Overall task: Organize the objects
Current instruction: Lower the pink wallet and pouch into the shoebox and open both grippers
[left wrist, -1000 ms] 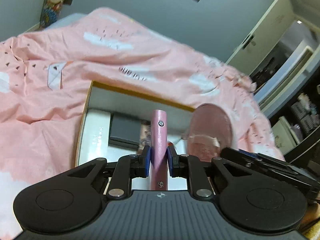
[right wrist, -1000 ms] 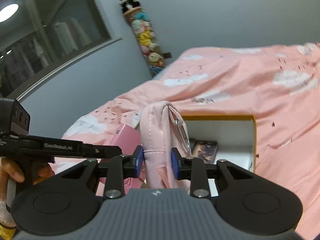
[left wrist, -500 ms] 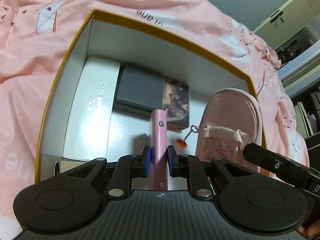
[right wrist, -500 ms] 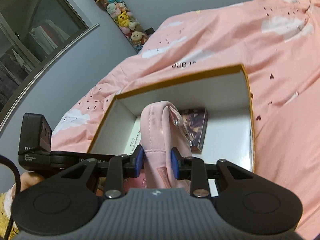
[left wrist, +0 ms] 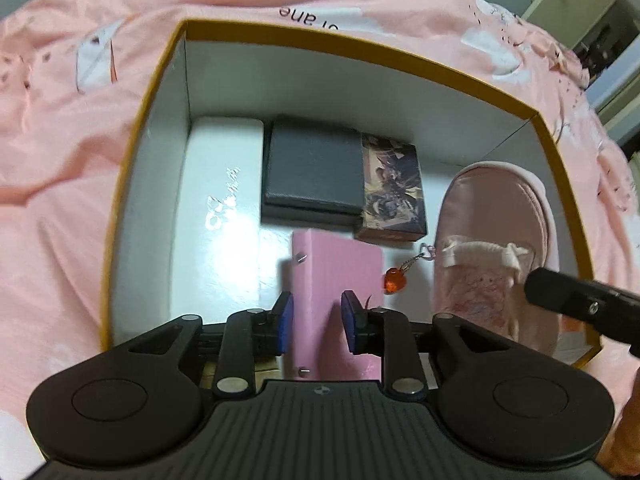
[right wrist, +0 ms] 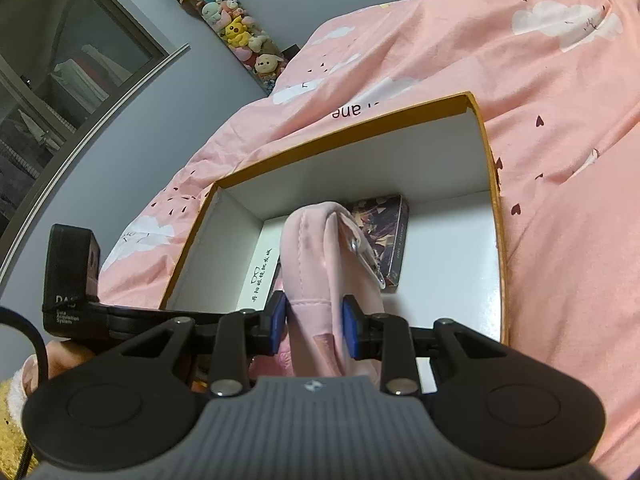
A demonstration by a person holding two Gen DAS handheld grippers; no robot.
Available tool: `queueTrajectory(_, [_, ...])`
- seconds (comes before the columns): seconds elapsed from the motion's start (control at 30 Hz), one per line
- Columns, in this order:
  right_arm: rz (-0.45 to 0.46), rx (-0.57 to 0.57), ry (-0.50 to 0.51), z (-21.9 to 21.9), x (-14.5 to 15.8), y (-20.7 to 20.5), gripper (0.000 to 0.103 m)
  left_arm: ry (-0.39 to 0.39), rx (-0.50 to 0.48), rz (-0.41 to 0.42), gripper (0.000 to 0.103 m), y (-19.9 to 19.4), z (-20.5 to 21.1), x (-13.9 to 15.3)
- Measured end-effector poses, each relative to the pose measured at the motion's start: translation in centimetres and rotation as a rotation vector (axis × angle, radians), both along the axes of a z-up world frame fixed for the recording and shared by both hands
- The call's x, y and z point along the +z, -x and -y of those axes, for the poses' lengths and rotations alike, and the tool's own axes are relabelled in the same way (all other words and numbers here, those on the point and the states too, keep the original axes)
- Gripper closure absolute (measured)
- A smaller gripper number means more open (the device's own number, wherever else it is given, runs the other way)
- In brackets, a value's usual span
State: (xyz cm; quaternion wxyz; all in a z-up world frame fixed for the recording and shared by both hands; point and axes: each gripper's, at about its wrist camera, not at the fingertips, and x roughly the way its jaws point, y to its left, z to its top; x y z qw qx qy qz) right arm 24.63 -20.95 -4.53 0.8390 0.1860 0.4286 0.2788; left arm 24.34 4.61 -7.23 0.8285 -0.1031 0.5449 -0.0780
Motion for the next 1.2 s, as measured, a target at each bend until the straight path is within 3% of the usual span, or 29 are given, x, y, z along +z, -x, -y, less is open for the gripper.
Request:
queueTrajectory(0.3, [0.001, 0.024, -0.077, -0.7, 1.2, -0.1, 0.071, 0.031, 0.034, 0.125, 0.07, 1.5, -2.2, 3.7])
queueTrajectory(0.5, [-0.02, 0.075, -0.167, -2.9, 1.6, -1.1, 0.071, 0.062, 0.14, 0.207, 0.07, 1.4, -3.4, 5.3])
queueTrajectory(0.83, [-0.261, 0.083, -0.251, -6.0, -3.1, -3.4, 0.071, 0.099, 0.142, 0.193, 0.07, 1.2, -4.2, 4.5])
queueTrajectory(1.03, [-0.391, 0.075, -0.231, -5.8, -5.1, -4.5, 0.069, 0.103, 0.137, 0.178, 0.07, 1.0, -4.3, 3.9])
queueTrajectory(1.2, [-0.312, 0.091, -0.064, -6.5, -3.6, -4.4, 0.053, 0.096, 0.128, 0.164, 0.07, 1.0, -4.3, 3.4])
